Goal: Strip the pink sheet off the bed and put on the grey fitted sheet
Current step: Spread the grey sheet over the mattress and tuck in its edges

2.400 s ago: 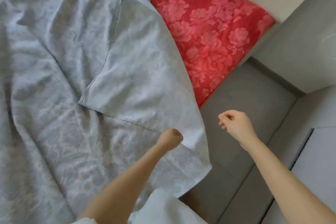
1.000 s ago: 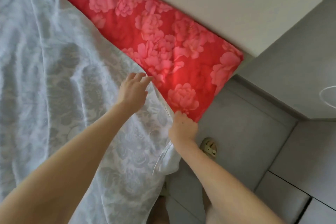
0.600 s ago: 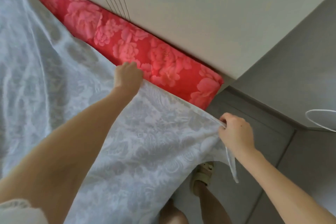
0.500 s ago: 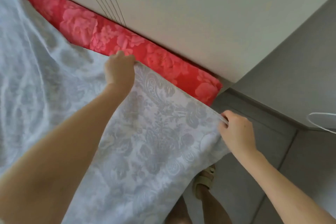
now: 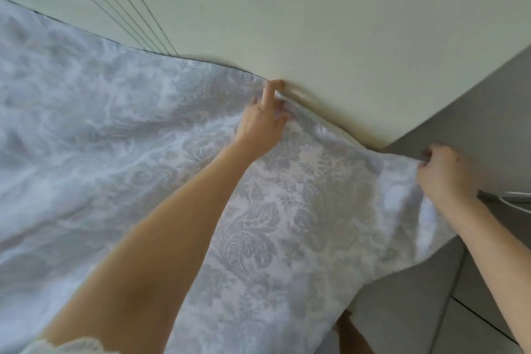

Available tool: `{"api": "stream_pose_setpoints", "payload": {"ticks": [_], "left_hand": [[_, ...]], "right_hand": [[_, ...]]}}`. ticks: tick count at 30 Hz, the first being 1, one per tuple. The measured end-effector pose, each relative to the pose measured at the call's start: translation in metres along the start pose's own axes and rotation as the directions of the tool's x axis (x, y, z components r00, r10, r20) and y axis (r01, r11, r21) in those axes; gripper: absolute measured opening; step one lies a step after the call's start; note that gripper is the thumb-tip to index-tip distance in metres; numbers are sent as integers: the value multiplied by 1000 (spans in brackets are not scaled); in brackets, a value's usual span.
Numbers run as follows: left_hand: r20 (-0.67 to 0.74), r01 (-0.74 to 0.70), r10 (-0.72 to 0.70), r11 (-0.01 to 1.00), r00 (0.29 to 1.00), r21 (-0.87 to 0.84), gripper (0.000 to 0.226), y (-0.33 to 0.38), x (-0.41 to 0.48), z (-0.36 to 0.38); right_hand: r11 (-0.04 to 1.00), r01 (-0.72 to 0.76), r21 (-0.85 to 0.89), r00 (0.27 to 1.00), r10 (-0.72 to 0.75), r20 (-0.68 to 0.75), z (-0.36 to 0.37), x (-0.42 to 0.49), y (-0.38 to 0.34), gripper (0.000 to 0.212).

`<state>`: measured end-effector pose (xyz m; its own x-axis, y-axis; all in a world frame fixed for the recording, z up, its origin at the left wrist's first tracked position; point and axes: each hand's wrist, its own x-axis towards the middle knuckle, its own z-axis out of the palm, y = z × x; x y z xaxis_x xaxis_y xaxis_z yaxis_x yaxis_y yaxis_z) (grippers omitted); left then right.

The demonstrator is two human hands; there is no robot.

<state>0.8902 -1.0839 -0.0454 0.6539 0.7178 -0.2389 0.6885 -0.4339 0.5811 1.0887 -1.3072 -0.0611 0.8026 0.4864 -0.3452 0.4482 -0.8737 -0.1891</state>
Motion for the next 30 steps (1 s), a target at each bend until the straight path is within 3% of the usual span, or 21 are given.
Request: {"api": "stream_pose_setpoints", "payload": {"ticks": [2, 4, 5, 7, 9, 10, 13, 16, 18, 23, 27, 30], "left_hand": [[239, 61, -75, 996, 968, 64, 65, -18, -6, 0], [327, 87, -119, 990, 937, 109, 70, -26, -10, -1], [277, 110, -119, 993, 953, 45, 66, -26, -11, -3], [1, 160, -161, 976, 987, -151, 50, -21, -7, -10], [-265, 191, -252, 953, 931, -235, 34, -18, 1, -20], [-296, 219, -281, 950, 913, -224, 28, -21, 6, -25], [-185, 330, -321, 944, 929, 22, 27, -38, 13, -36], [-258, 396, -361, 913, 896, 96, 35, -61, 4, -48], [-324, 450, -413, 892, 851, 45, 34, -77, -11, -59], [-336, 648, -627, 760, 703, -61, 35, -130, -58, -87], [-293, 824, -815, 551, 500, -128, 45, -181, -98, -106], [-313, 879, -881, 427, 354, -210, 48, -212, -135, -114]], "right_hand": [[999, 37, -38, 999, -36, 23, 11, -4, -6, 23], [993, 74, -91, 997, -71, 28, 22, -13, -9, 16], [991, 83, -107, 996, -82, 20, 26, -16, -11, 16], [991, 81, -107, 996, -86, -34, 30, -21, -13, 26], [993, 72, -96, 989, -84, -118, 29, -23, -13, 27], [994, 67, -84, 985, -79, -152, 29, -23, -14, 24], [996, 56, -65, 979, -67, -192, 25, -32, -22, 18], [977, 211, -5, 953, -207, -220, 18, -50, -54, 14], [935, 351, 49, 920, -334, -205, 13, -61, -86, 13], [808, 586, 57, 807, -576, -127, 6, -63, -183, 17], [697, 712, -81, 700, -714, 12, 13, -56, -271, 20], [629, 770, -105, 637, -768, 73, 22, -53, -332, 19]]}}
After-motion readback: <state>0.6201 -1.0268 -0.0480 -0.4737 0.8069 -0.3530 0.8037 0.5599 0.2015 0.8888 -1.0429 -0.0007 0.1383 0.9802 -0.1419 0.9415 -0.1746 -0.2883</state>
